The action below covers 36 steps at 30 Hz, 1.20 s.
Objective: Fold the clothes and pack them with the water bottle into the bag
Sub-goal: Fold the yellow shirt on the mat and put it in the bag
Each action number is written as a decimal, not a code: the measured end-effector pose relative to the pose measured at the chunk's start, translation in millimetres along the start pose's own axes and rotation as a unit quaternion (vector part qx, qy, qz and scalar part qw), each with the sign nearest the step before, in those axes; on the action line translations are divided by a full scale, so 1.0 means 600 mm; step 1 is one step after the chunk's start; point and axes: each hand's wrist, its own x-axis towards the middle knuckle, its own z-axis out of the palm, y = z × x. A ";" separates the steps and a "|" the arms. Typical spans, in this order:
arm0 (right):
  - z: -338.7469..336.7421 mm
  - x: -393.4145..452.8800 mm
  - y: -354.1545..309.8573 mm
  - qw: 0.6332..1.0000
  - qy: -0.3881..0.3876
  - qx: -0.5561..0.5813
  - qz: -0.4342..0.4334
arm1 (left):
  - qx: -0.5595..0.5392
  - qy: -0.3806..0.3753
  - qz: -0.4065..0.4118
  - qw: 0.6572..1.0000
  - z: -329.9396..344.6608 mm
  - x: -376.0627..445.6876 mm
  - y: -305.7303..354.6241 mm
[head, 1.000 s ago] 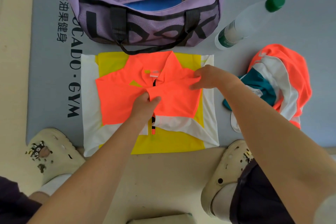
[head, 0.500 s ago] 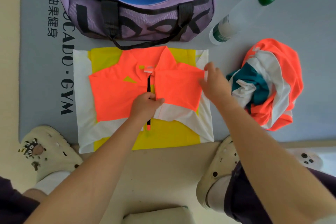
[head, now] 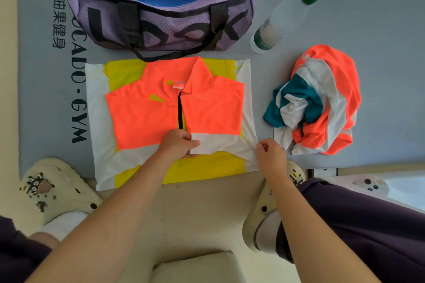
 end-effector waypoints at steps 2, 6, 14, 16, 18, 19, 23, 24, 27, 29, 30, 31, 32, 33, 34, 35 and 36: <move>0.005 -0.011 -0.012 1.000 0.006 0.000 0.007 | 0.009 0.012 -0.001 1.000 0.001 0.000 -0.003; 0.034 -0.044 -0.049 0.919 -0.177 0.228 0.269 | 0.007 0.035 0.012 0.999 0.006 0.000 -0.009; 0.066 -0.050 -0.088 0.647 -0.103 0.623 0.427 | 0.018 0.055 0.039 0.998 0.011 -0.005 -0.015; 0.069 -0.051 -0.094 0.652 -0.113 0.600 0.449 | 0.012 0.057 0.042 0.997 0.013 -0.006 -0.016; 0.069 -0.049 -0.094 0.663 -0.110 0.588 0.450 | 0.004 0.058 0.042 0.997 0.014 -0.007 -0.017; 0.067 -0.049 -0.092 0.664 -0.099 0.591 0.448 | -0.001 0.057 0.042 0.998 0.014 -0.007 -0.018; 0.055 -0.051 -0.067 0.663 -0.051 0.627 0.407 | -0.022 0.054 0.047 0.997 0.015 -0.011 -0.015; 0.054 -0.053 -0.057 0.663 -0.046 0.632 0.400 | -0.017 0.052 0.047 0.997 0.017 -0.012 -0.014; 0.057 -0.060 -0.037 0.656 -0.041 0.642 0.395 | 0.029 0.052 0.022 0.998 0.018 -0.012 -0.013; 0.058 -0.062 -0.034 0.660 -0.050 0.637 0.394 | 0.048 0.050 -0.001 0.998 0.016 -0.013 -0.010; 0.057 -0.061 -0.035 0.667 -0.052 0.630 0.394 | 0.045 0.052 -0.002 0.998 0.014 -0.013 -0.006; 0.057 -0.058 -0.034 0.673 -0.048 0.623 0.396 | 0.037 0.059 0.004 0.998 0.013 -0.013 -0.002; 0.055 -0.055 -0.033 0.678 -0.040 0.618 0.396 | 0.028 0.069 0.010 0.997 0.013 -0.013 0.004; 0.051 -0.050 -0.032 0.681 -0.029 0.616 0.394 | 0.021 0.079 0.016 0.997 0.012 -0.013 0.010; 0.047 -0.045 -0.029 0.684 -0.018 0.616 0.391 | 0.019 0.086 0.019 0.996 0.011 -0.013 0.016; 0.042 -0.039 -0.025 0.686 -0.007 0.617 0.386 | 0.020 0.089 0.020 0.996 0.011 -0.013 0.019; 0.036 -0.035 -0.022 0.690 0.003 0.616 0.380 | 0.018 0.092 0.018 0.995 0.010 -0.013 0.022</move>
